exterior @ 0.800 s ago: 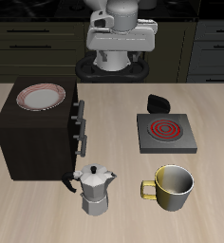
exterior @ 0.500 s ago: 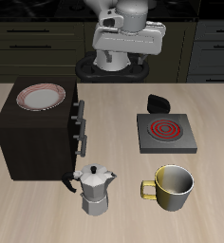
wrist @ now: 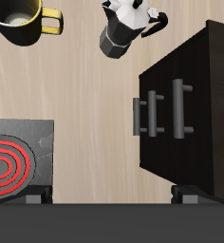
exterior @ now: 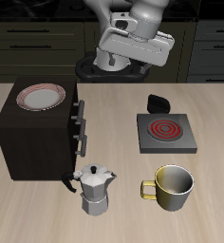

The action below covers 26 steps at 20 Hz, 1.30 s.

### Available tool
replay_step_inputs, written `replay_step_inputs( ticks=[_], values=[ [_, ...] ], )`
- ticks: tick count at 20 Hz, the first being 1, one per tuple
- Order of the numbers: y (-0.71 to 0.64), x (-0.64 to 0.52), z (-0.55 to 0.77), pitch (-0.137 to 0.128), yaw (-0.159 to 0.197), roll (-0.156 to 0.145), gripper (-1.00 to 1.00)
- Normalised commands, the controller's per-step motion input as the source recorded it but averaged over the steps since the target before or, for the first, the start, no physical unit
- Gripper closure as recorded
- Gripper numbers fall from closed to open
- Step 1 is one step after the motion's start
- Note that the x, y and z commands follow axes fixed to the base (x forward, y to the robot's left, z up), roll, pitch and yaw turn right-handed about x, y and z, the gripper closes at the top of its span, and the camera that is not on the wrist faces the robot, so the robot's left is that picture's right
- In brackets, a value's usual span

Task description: Open the middle drawer of the wooden cabinet

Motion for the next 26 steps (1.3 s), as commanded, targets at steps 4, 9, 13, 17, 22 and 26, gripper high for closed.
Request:
replay_step_inputs(
  ticks=[4, 9, 13, 17, 22, 26],
  values=[
    [0.06, 0.15, -0.23, 0.05, -0.001, -0.075, -1.0],
    [0.07, 0.15, -0.14, -0.025, 0.044, -0.161, -1.0],
    [0.01, 0.1, -0.02, -0.013, 0.019, -0.051, -1.0],
    [-0.12, 0.29, -0.01, -0.009, -0.007, -0.171, -1.0],
    [-0.15, 0.32, -0.14, 0.034, 0.004, -0.138, -1.0],
    [0.1, 0.06, -0.21, -0.001, 0.039, -0.076, -1.0]
  ],
)
